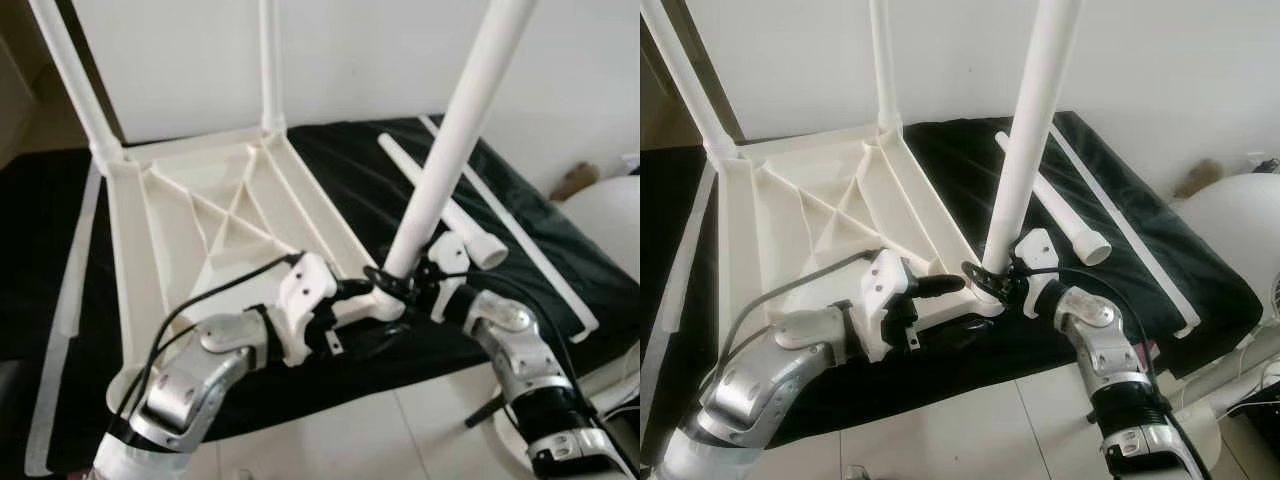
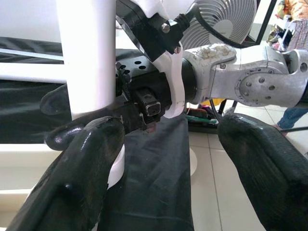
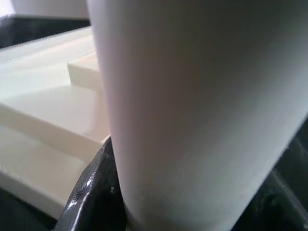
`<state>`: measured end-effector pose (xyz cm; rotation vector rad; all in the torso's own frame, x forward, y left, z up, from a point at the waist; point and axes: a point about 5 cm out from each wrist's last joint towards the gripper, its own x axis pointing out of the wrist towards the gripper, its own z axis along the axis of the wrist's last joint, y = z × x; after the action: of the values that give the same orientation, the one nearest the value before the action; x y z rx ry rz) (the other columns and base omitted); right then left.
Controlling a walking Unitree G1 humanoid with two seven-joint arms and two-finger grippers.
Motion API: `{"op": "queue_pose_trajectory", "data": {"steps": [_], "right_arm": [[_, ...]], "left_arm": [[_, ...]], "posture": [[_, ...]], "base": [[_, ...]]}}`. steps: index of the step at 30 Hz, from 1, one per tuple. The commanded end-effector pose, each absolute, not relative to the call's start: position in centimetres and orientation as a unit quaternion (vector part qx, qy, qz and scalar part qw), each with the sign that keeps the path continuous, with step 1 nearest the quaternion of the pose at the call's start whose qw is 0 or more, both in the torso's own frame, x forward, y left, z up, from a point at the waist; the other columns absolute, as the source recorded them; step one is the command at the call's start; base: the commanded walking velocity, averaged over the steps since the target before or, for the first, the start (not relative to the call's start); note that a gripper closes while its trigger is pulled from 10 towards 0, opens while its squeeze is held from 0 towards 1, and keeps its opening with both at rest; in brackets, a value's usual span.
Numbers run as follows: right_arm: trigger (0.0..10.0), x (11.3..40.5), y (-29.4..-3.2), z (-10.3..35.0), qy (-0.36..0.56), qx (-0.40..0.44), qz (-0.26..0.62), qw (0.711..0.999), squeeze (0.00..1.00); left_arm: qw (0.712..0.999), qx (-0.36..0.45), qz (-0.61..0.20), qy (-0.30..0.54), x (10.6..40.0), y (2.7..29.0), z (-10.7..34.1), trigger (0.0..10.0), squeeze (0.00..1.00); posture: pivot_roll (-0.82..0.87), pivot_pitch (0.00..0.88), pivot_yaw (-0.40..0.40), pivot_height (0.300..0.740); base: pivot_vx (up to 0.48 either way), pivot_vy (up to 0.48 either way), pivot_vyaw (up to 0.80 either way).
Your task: Building children table
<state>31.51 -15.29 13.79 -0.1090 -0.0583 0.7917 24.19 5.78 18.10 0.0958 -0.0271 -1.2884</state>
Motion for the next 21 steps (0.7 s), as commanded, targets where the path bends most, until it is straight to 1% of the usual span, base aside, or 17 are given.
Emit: {"op": "queue_pose_trajectory", "data": {"steps": [1,9,18,20,21], "right_arm": [[10.0,31.2,-15.6,12.3,0.011,-0.017,0.369,0.929,0.00],[10.0,32.1,-15.0,12.1,0.037,0.022,0.332,0.942,0.00],[10.0,32.4,-14.2,12.3,0.033,0.025,0.310,0.950,0.00],[10.0,32.3,-13.5,12.5,0.022,0.028,0.281,0.959,0.00],[10.0,32.3,-13.5,12.5,0.022,0.028,0.281,0.959,0.00]], "left_arm": [[0.797,0.042,-0.602,-0.008,24.1,5.8,18.1,10.0,0.00],[0.795,0.041,-0.605,-0.004,24.0,5.9,18.1,10.0,0.00],[0.799,0.039,-0.601,-0.003,24.0,6.0,18.2,10.0,0.00],[0.801,0.038,-0.598,-0.003,24.0,6.1,18.2,10.0,0.00],[0.801,0.038,-0.598,-0.003,24.0,6.1,18.2,10.0,0.00]], "posture": [[-0.01,0.044,-0.033,0.740],[0.00,0.051,-0.027,0.740],[0.00,0.059,-0.034,0.740],[0.01,0.061,-0.037,0.740],[0.01,0.061,-0.037,0.740]], "base": [[0.000,0.000,0.00],[0.000,0.000,0.00],[0.000,0.000,0.00],[0.000,0.000,0.00],[0.000,0.000,0.00]]}}
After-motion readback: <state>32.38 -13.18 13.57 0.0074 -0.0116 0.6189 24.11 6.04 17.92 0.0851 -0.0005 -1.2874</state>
